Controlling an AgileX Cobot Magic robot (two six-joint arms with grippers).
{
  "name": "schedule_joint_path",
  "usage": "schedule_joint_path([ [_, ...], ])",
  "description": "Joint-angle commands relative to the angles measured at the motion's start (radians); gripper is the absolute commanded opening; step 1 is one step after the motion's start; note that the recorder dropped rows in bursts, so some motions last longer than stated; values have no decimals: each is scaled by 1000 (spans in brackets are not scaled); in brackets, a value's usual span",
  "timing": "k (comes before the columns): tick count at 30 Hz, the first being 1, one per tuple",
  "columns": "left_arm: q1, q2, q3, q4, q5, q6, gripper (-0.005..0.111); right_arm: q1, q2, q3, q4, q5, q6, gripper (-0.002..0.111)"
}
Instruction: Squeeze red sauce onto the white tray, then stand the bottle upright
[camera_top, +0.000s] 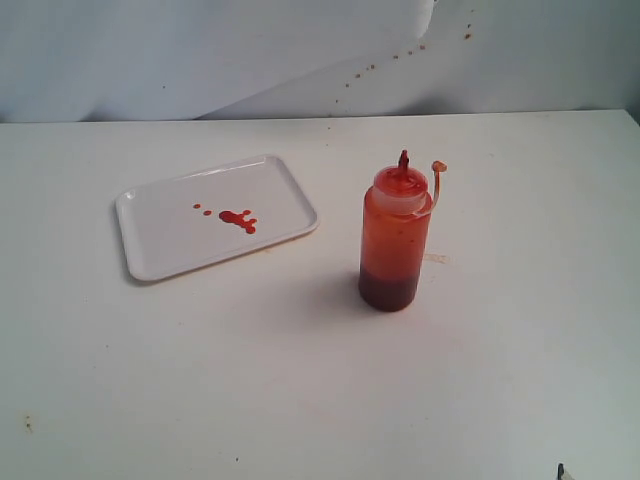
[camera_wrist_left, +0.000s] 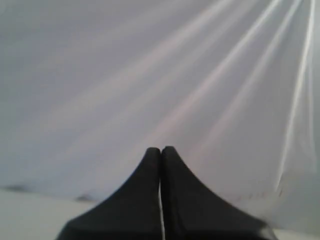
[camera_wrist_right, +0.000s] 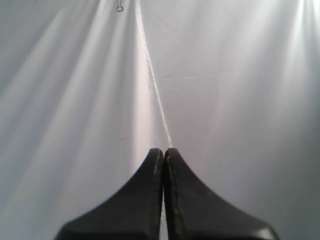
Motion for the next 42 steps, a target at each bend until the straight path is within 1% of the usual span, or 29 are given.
schedule_joint_path([
  [1, -1, 0, 127, -56, 94, 157, 0, 2, -4, 0, 4, 0, 3, 0],
  [6, -1, -14, 268, -54, 55, 157, 0, 2, -4, 0, 4, 0, 3, 0],
  [9, -1, -35, 326, -61, 60, 162, 0, 2, -4, 0, 4, 0, 3, 0],
  [15, 1, -35, 413, -118, 62, 231, 0, 2, -4, 0, 4, -1, 3, 0],
  [33, 1, -35, 413, -121, 67, 227, 0, 2, -4, 0, 4, 1, 3, 0],
  [36, 1, -35, 413, -121, 96, 263, 0, 2, -4, 0, 4, 1, 3, 0],
  [38, 17, -35, 413, -121, 109, 288, 0, 2, -4, 0, 4, 1, 3, 0],
  [42, 60, -35, 413, -124, 109, 288, 0, 2, -4, 0, 4, -1, 3, 0],
])
